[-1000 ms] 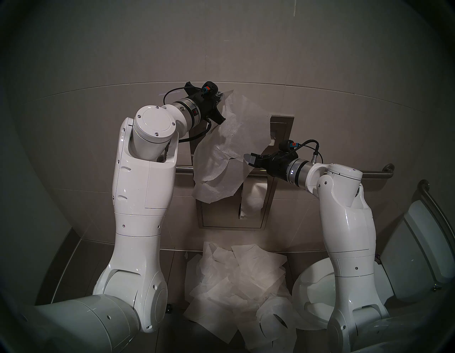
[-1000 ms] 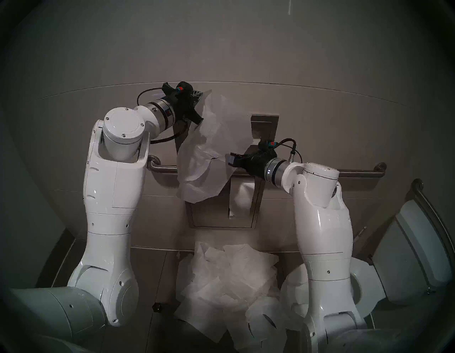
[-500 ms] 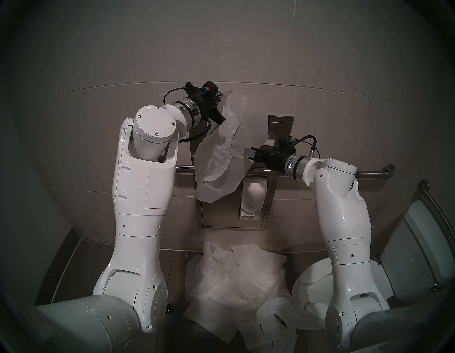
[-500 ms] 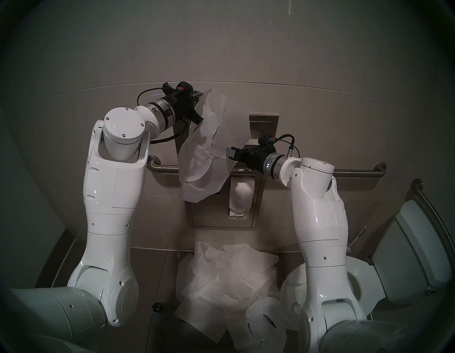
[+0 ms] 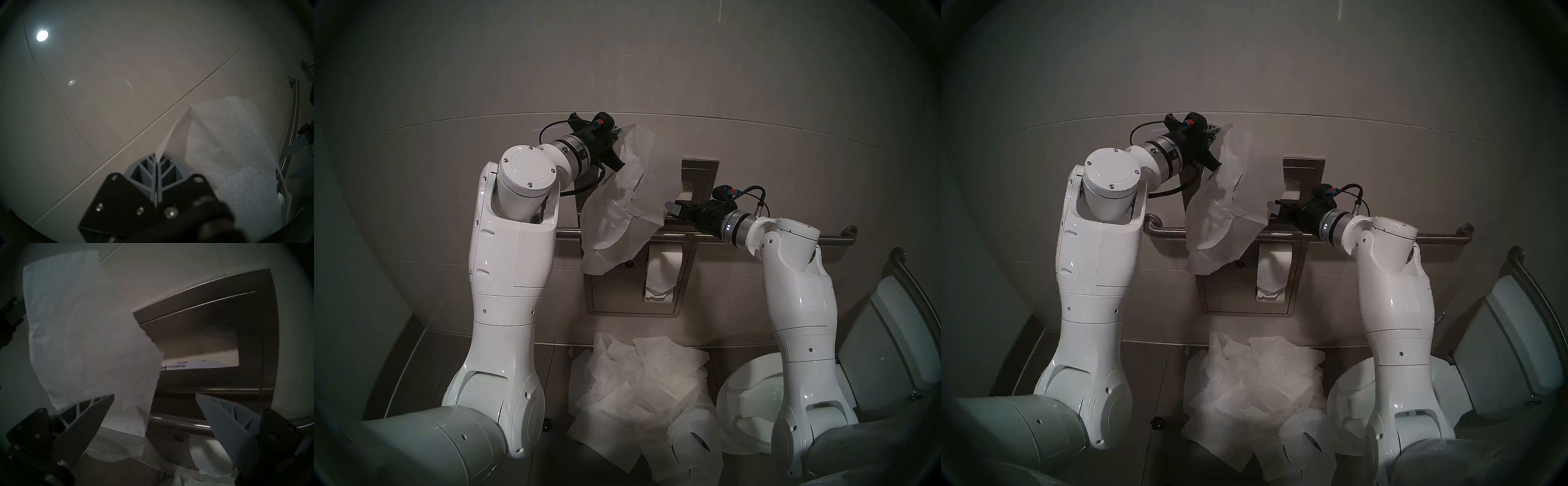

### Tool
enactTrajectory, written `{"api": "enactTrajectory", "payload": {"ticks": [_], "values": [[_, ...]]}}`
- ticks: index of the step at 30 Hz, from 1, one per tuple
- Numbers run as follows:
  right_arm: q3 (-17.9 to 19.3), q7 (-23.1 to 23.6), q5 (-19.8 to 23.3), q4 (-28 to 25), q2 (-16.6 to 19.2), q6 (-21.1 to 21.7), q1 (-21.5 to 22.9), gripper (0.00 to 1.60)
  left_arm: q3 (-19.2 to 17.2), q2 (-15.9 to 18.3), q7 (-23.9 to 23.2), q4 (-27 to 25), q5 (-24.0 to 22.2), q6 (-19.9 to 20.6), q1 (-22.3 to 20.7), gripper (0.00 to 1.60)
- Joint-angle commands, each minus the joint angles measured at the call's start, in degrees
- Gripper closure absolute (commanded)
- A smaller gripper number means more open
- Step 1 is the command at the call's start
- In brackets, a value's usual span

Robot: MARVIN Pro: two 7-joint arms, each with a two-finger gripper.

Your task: Take out a toilet seat cover

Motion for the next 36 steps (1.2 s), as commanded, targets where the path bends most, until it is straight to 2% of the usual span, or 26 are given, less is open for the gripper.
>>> {"api": "enactTrajectory", "payload": {"ticks": [1, 7, 15, 16, 25, 29, 30, 31, 36], "values": [[-0.15, 1.47, 1.61, -0.06, -1.62, -1.67, 1.69, 0.0, 0.01, -0.21, 0.41, -1.44, 0.02, -0.36, -2.13, 1.6], [-1.7, 2.19, 1.96, 1.15, -3.1, -2.62, 2.66, 0.0, 0.01, -0.21, 0.41, -1.44, 0.01, -0.36, -2.11, 1.6], [-2.84, 3.14, 1.74, 2.02, -2.88, -4.22, 3.17, 0.0, 0.01, -0.21, 0.41, -1.44, 0.01, -0.36, -2.11, 1.6], [-2.98, 3.33, 1.74, 1.95, -2.85, -4.49, 3.07, 1.6, 0.02, -0.21, 0.41, -1.44, 0.01, -0.36, -2.11, 1.6], [-2.04, 3.67, 1.71, 0.07, -1.75, -4.87, 1.54, 1.6, 0.02, -0.21, 0.41, -1.44, 0.01, -0.36, -2.11, 1.6], [-0.63, 3.63, 2.63, -0.94, -1.65, -2.52, 1.09, 1.6, 0.02, -0.21, 0.42, -1.44, 0.01, -0.36, -2.11, 1.6], [-0.13, 3.55, 2.92, -1.04, -1.84, -2.4, 0.85, 1.07, 0.02, -0.21, 0.42, -1.44, 0.01, -0.36, -2.11, 1.6], [0.15, 3.68, 3.06, -1.05, -1.76, -2.21, 0.74, 0.0, 0.02, -0.21, 0.42, -1.44, 0.01, -0.36, -2.12, 1.6], [1.45, 3.32, 3.32, -0.52, -2.14, -2.07, 0.69, 0.0, 0.02, -0.21, 0.42, -1.44, 0.02, -0.36, -2.13, 1.6]]}}
